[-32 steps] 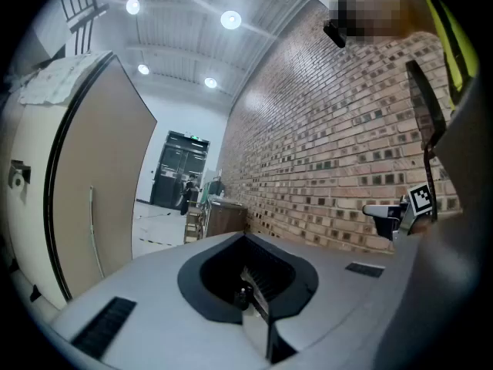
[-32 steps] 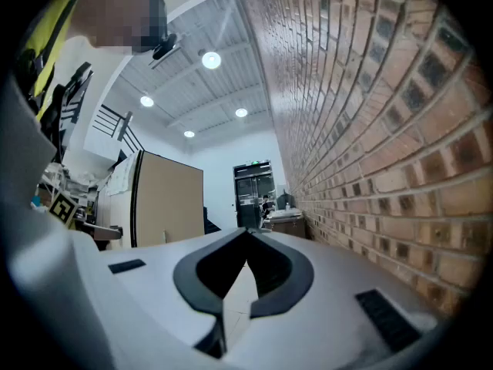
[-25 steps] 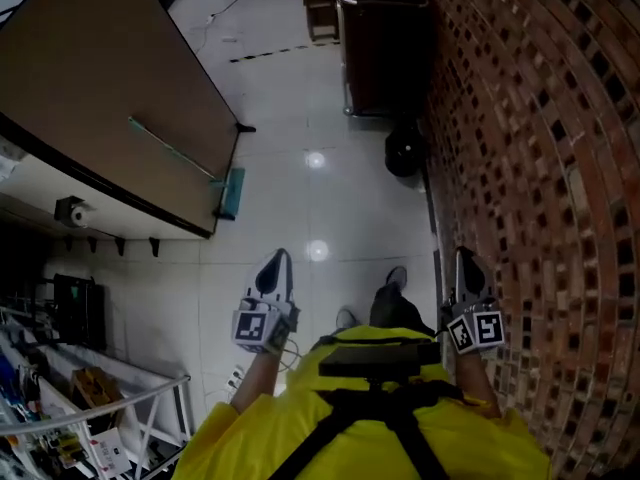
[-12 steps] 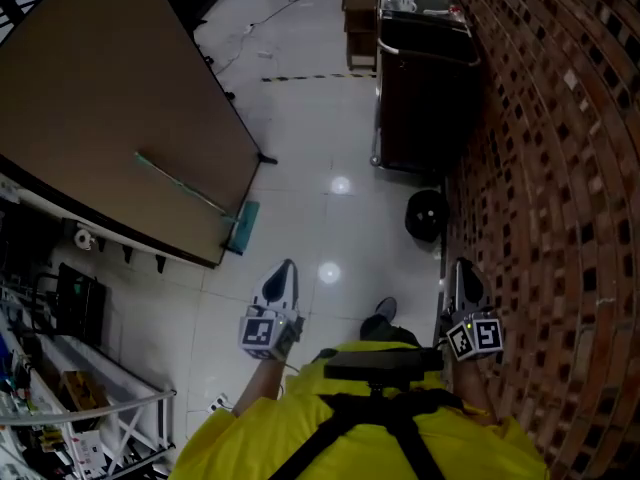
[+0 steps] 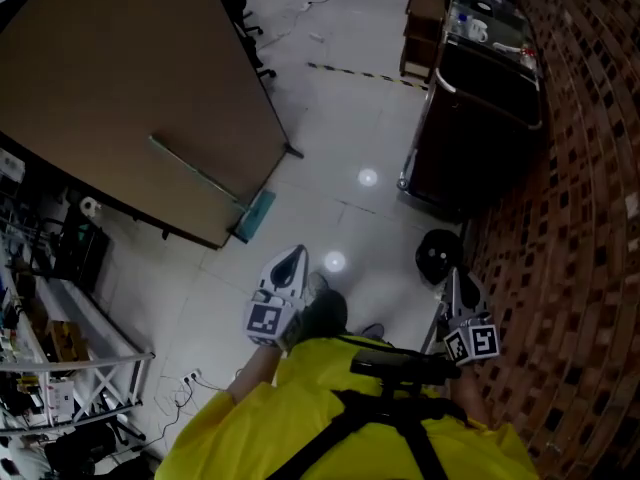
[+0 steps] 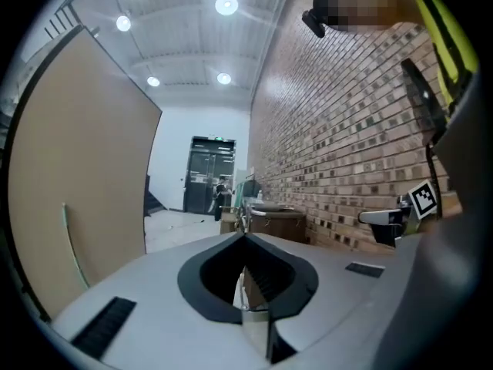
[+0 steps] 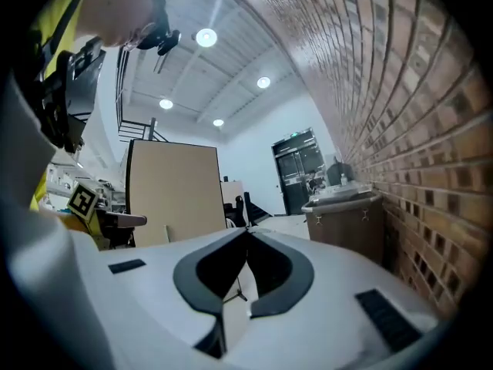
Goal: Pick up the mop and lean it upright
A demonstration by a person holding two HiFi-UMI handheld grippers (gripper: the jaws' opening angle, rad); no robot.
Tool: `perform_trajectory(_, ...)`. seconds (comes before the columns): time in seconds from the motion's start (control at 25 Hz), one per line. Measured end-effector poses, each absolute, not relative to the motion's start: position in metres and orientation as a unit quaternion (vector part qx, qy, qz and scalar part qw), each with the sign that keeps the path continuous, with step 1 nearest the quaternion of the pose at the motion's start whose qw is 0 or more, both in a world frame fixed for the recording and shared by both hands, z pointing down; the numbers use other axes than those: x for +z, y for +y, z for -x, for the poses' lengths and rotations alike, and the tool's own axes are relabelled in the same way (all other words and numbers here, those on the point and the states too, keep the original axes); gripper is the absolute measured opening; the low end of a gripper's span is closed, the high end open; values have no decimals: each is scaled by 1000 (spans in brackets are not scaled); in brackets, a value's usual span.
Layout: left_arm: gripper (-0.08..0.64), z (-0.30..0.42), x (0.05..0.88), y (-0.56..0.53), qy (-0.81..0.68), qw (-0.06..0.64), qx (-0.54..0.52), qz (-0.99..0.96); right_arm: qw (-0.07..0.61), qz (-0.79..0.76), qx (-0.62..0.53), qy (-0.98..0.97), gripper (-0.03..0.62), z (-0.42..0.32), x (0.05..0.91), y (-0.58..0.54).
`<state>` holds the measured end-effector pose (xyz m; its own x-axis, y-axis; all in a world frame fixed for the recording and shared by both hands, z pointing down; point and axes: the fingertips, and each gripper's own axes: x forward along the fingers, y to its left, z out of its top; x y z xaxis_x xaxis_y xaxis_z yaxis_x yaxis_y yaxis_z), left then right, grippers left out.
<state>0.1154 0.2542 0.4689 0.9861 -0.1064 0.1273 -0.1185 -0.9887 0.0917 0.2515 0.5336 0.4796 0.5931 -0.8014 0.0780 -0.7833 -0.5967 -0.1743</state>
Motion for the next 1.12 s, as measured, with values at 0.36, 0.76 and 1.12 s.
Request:
perform_trajectory(0.36, 0, -185, 504, 121, -147, 103, 27, -983, 25, 842, -121, 525, 37, -348, 537, 390)
perform_trajectory(0.76, 0, -149, 495, -64, -283, 115, 20, -952, -34, 708, -107, 697, 140, -349, 524, 101)
perform_trajectory(1.12, 0, -22, 532, -123, -467, 158, 39, -869, -80, 552, -111, 823, 215, -263, 529, -77)
